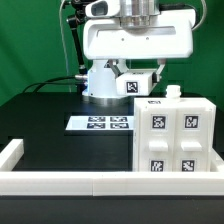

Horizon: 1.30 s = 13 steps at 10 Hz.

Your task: Assemble cabinet

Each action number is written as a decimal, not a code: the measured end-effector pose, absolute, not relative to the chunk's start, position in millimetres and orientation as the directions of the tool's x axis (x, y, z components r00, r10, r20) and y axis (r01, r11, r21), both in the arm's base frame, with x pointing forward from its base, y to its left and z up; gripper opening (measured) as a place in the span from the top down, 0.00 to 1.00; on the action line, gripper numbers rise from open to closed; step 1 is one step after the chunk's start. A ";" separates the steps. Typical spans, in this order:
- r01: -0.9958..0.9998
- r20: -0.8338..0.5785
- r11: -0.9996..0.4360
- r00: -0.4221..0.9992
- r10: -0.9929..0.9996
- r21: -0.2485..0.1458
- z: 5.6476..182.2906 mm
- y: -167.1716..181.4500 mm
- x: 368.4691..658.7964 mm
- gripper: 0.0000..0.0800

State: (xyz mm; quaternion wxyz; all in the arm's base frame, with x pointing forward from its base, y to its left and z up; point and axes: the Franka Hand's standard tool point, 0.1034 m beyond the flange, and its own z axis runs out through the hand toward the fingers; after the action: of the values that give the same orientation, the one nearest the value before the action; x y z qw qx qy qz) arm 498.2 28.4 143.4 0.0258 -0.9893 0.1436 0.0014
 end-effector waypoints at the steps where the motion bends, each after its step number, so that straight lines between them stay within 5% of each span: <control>1: -0.212 -0.007 -0.976 0.977 -0.212 -0.051 147.5 21.8 502.5 0.30; 6: -0.058 0.004 -0.998 0.998 -0.058 -0.018 188.6 35.9 570.4 0.30; 10: -0.026 0.027 -1.000 0.999 -0.026 -0.016 182.8 35.9 574.5 0.30; 13: 0.000 0.033 -1.000 0.999 0.000 -0.011 190.3 50.4 609.0 0.30</control>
Offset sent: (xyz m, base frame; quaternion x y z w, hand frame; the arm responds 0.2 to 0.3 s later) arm 0.0593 0.0069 0.0285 -0.0121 0.0052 -0.0968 0.9952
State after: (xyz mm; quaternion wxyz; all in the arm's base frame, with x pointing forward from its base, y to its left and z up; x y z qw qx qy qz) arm 609.0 50.4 190.3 0.0055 -0.9998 0.0000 -0.0166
